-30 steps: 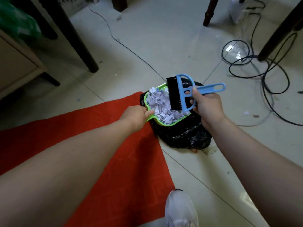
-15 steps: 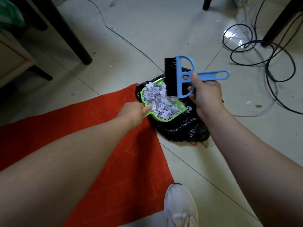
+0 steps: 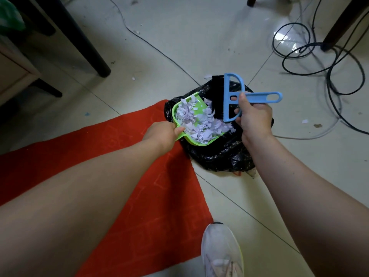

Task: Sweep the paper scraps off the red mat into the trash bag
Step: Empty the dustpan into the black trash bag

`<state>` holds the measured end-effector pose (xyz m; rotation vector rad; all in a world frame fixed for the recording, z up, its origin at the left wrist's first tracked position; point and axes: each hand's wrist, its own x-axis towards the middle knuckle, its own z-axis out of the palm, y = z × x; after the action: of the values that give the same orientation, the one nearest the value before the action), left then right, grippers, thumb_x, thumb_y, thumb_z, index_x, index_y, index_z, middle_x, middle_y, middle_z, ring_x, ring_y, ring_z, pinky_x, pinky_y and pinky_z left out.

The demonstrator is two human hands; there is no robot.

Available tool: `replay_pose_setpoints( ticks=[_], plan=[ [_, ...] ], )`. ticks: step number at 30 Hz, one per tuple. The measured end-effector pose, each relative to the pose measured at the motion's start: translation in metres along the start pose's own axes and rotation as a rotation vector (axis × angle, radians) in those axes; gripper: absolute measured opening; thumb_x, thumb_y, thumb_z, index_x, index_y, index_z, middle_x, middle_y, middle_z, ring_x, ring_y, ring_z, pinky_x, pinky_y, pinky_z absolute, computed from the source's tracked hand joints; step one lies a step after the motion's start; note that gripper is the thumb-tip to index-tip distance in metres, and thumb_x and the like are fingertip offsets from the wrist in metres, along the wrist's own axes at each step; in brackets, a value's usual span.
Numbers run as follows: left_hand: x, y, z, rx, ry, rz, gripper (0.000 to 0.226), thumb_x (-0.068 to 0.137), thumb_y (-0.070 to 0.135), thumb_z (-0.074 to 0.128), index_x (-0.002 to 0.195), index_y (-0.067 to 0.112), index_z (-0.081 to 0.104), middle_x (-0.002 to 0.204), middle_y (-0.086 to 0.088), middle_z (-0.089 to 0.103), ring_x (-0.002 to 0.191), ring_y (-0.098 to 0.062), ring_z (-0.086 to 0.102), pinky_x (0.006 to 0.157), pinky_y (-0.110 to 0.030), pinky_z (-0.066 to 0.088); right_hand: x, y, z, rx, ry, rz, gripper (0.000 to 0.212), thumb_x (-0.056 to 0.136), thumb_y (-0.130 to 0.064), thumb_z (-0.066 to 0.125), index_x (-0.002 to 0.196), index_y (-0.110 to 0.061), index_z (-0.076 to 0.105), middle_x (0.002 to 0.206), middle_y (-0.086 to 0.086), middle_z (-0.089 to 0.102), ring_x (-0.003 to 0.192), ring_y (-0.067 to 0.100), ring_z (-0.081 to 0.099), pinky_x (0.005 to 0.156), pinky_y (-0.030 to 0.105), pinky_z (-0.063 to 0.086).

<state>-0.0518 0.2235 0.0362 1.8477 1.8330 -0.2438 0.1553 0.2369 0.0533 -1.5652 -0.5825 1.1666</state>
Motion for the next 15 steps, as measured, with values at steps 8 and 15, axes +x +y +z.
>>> replay_pose_setpoints(
  ticks=[8, 15],
  plan=[
    [-0.003, 0.003, 0.000, -0.007, 0.011, 0.005, 0.051, 0.100, 0.047, 0.028, 0.062, 0.012, 0.033, 0.061, -0.003, 0.038, 0.057, -0.018, 0.035, 0.060, -0.034, 0.029, -0.020, 0.000, 0.021, 0.034, -0.127, 0.023, 0.025, 0.091, -0.026, 0.062, 0.067, -0.021, 0.069, 0.077, 0.003, 0.066, 0.061, 0.011, 0.051, 0.056, 0.024, 0.043],
    [-0.005, 0.003, -0.002, -0.008, 0.016, 0.008, 0.050, 0.100, 0.047, 0.029, 0.063, 0.013, 0.033, 0.062, -0.002, 0.038, 0.056, -0.016, 0.035, 0.057, -0.033, 0.030, -0.018, 0.010, 0.017, -0.076, -0.067, 0.036, 0.024, 0.092, -0.026, 0.060, 0.078, -0.007, 0.064, 0.064, -0.003, 0.059, 0.044, -0.004, 0.054, 0.050, 0.016, 0.043]
  ],
)
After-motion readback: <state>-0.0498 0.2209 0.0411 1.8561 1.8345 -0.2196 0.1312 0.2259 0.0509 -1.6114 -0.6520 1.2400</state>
